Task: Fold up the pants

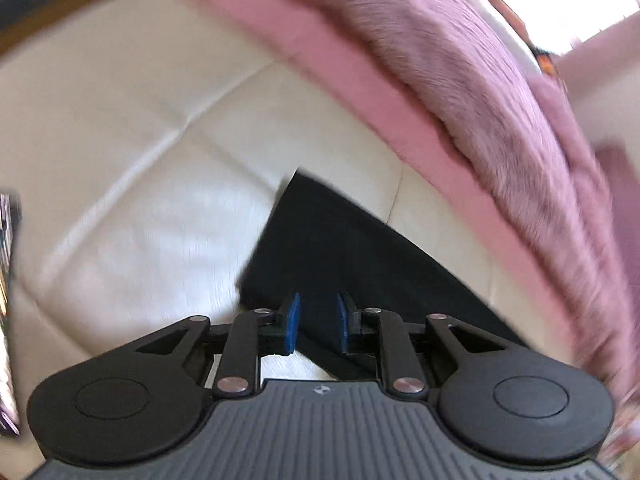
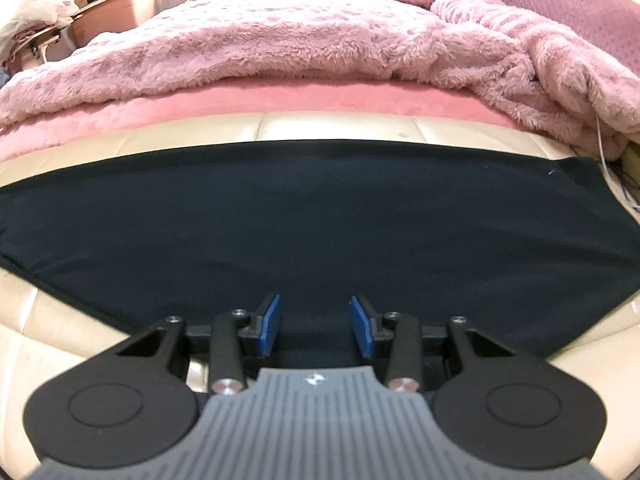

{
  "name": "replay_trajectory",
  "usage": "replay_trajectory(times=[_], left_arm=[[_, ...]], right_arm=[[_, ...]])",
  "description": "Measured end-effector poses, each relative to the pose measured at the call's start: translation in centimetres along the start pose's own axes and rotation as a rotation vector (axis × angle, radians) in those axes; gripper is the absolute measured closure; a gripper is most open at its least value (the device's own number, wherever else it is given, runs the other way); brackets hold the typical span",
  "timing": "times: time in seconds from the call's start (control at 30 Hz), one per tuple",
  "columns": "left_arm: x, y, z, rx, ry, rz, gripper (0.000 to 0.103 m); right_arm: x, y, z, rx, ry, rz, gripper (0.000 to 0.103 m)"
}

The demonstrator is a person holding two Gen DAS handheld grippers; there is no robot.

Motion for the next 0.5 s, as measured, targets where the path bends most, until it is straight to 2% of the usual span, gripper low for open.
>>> replay_trajectory(times=[0.1, 0.3, 0.5], left_arm=[[0.9, 0.3, 1.3, -0.103, -0.006, -0.014, 0.072], [2.4, 0.4, 2.9, -0.233, 0.009, -0.038, 0.071], [2.8, 0.3, 2.3, -0.233, 0.018, -0.063, 0.071]], right_arm=[[-0.9, 0.4, -0.2, -0.006, 0.005, -0.010, 0.067], [-2.4, 0.6, -0.7, -0.011, 0.007, -0.036, 0.067], [-3.3, 1.0, -1.9, -0.029, 0.038, -0.028, 0.067]])
Point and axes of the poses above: each gripper's, at about its wrist camera, not at the fingertips, and x roughly the way its jaws point, z to its left, y to its underside, the point moved 10 cm from there along x, roughly the way its jaws point, and after that the axes turned 1 degree about y, right-handed, at the moved point
